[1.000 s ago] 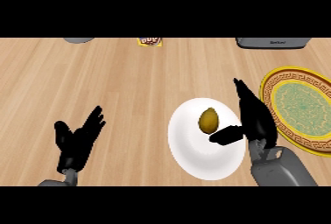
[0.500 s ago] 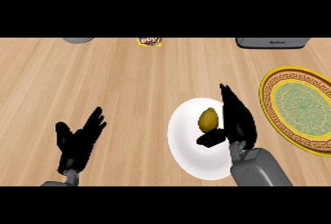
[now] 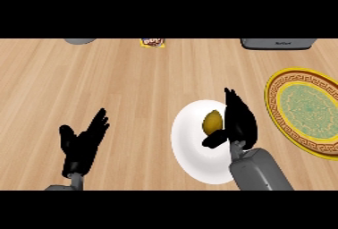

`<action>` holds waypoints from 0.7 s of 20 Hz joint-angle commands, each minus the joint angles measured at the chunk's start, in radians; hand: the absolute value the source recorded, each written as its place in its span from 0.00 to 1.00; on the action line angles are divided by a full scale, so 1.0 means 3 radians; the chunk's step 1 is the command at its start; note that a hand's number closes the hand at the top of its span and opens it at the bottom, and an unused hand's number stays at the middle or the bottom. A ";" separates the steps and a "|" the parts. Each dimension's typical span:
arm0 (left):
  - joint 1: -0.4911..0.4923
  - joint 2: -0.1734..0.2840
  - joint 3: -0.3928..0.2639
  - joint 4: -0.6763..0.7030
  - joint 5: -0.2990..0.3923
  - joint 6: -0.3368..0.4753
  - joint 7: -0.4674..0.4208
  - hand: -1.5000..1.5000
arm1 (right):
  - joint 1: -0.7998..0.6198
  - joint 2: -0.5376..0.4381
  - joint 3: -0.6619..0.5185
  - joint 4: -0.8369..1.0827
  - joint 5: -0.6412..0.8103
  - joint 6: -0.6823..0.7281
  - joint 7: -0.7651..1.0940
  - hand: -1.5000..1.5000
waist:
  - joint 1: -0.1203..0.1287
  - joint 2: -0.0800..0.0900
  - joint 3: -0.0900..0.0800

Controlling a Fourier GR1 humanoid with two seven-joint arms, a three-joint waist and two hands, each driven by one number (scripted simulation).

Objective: Pick the lemon from the plate and place it in the plate

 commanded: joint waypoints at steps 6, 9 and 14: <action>0.0113 0.0055 0.0139 -0.0101 0.0054 -0.0235 0.0081 0.50 | -0.0311 0.0194 -0.0323 0.0883 0.0049 -0.0095 -0.0373 0.00 | 0.0019 0.0010 -0.0007; 0.0030 0.0017 0.0166 0.0116 -0.0011 -0.0194 -0.0010 0.50 | -0.0016 0.0123 -0.0020 0.0494 0.0057 0.0367 -0.0284 1.00 | -0.0006 0.0006 -0.0008; -0.0040 -0.0159 0.0114 0.0128 -0.0136 -0.0096 0.0020 0.50 | -0.0257 0.0130 -0.0142 0.0853 0.0290 0.0149 -0.0583 1.00 | -0.0001 0.0007 -0.0008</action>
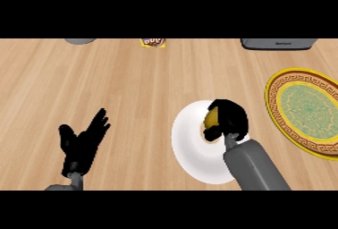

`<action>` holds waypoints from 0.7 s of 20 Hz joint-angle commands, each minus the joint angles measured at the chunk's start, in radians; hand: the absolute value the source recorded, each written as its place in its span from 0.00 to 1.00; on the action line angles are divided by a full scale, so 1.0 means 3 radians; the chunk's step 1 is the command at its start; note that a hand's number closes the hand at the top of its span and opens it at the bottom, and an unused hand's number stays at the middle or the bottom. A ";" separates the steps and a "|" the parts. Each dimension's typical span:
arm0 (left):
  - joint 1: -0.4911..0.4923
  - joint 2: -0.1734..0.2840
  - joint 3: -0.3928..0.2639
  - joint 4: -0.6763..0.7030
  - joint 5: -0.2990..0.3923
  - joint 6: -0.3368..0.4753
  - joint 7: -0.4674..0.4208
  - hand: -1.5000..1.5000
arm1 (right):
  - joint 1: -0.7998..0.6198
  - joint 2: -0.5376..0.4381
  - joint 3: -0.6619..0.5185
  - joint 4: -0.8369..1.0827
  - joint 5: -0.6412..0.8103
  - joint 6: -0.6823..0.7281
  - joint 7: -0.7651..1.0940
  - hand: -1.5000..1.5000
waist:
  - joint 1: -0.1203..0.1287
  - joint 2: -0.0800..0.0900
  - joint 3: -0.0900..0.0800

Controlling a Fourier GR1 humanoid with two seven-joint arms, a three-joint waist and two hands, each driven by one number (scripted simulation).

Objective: Pick the lemon from the plate and place it in the plate

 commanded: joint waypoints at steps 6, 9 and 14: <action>0.0104 -0.0008 0.0040 -0.0149 -0.0067 -0.0040 0.0164 0.50 | 0.0337 0.0002 0.0228 -0.0449 0.0316 0.0115 -0.0102 1.00 | -0.0022 0.0003 -0.0006; 0.0272 -0.0037 0.0009 -0.0119 -0.0105 0.0017 0.0040 0.50 | 0.0886 0.0000 0.0843 -0.1078 0.0383 0.0285 -0.0255 1.00 | -0.0086 -0.0029 -0.0009; 0.0052 -0.0044 0.0072 -0.0049 -0.0063 0.0020 0.0133 0.50 | 0.1623 -0.0269 0.1486 -0.1919 0.0738 -0.0232 -0.0508 1.00 | -0.0120 -0.0021 -0.0007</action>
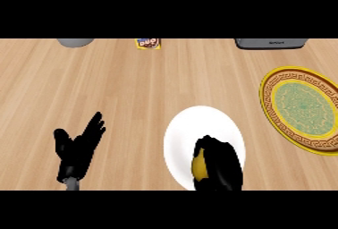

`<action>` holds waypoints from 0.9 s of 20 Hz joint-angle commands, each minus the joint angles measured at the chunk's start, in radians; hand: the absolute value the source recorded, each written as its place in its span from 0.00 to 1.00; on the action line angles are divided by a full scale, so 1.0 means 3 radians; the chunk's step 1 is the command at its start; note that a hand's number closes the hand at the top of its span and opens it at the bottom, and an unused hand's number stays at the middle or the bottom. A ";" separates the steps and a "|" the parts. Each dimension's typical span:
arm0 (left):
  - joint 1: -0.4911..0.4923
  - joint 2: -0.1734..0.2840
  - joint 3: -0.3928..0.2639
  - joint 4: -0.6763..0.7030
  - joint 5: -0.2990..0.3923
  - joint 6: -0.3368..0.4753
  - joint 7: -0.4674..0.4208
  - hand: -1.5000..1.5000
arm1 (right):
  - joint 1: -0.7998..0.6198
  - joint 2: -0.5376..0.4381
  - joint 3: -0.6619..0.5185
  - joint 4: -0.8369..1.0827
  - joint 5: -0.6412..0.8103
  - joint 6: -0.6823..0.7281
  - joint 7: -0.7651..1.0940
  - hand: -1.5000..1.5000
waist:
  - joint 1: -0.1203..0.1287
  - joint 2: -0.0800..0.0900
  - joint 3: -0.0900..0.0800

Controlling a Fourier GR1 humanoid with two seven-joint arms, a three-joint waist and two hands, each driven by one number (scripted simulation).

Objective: Pick the lemon from the plate and place it in the plate

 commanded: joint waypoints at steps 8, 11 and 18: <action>-0.0005 -0.0077 -0.0052 0.0028 -0.0053 0.0044 0.0040 0.50 | 0.0989 -0.0381 0.0444 -0.1667 0.0720 -0.1246 -0.0133 1.00 | -0.0009 0.0021 0.0001; 0.0041 0.0000 0.0003 -0.0021 0.0022 -0.0078 -0.0007 0.50 | 0.1149 -0.0374 0.0303 -0.1987 0.0619 -0.1399 -0.0053 1.00 | 0.0022 0.0029 0.0001; -0.0082 -0.0047 0.0032 0.0252 -0.0023 -0.0084 -0.0133 0.50 | 0.1221 -0.0670 -0.0596 -0.2062 -0.0539 -0.1995 -0.0379 1.00 | 0.0051 0.0047 0.0005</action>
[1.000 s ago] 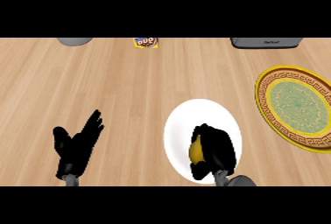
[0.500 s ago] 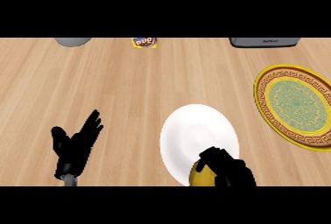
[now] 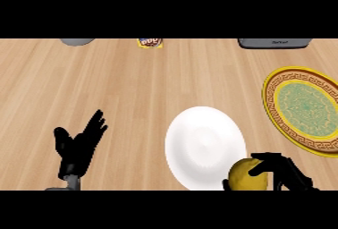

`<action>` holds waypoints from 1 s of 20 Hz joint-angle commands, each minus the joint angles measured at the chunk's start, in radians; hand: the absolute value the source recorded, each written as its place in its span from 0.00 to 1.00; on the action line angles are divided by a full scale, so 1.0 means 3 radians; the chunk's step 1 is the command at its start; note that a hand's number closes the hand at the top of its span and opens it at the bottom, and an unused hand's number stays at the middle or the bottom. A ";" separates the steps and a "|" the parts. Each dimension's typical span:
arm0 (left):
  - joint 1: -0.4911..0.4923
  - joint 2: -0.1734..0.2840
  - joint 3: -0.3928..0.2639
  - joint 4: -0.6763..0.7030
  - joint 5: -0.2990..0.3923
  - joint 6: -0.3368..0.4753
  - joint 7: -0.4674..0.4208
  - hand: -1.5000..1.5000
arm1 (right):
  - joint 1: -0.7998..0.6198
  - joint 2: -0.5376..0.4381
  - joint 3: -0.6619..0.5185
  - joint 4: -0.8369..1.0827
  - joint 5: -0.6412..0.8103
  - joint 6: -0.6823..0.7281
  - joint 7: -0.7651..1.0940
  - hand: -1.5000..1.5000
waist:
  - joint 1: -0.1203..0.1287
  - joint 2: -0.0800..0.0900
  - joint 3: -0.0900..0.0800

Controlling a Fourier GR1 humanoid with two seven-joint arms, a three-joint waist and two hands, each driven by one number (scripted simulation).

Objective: Pick the lemon from the plate and place it in the plate

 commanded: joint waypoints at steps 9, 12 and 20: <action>-0.0096 -0.0011 0.0037 0.0099 0.0043 -0.0086 0.0065 0.50 | -0.0584 -0.0482 -0.1599 0.1057 -0.1839 -0.0573 -0.1019 1.00 | 0.0058 0.0025 -0.0006; -0.0105 -0.0050 -0.0013 0.0148 -0.0057 -0.0024 0.0009 0.50 | -0.0790 -0.0514 -0.1968 0.1589 -0.2177 -0.0763 -0.1402 1.00 | 0.0066 0.0030 -0.0001; -0.0028 -0.0065 -0.0053 0.0042 -0.0067 -0.0060 0.0082 0.50 | -0.1725 -0.0845 -0.2652 0.3184 -0.3020 -0.0231 -0.2465 1.00 | 0.0102 0.0031 -0.0004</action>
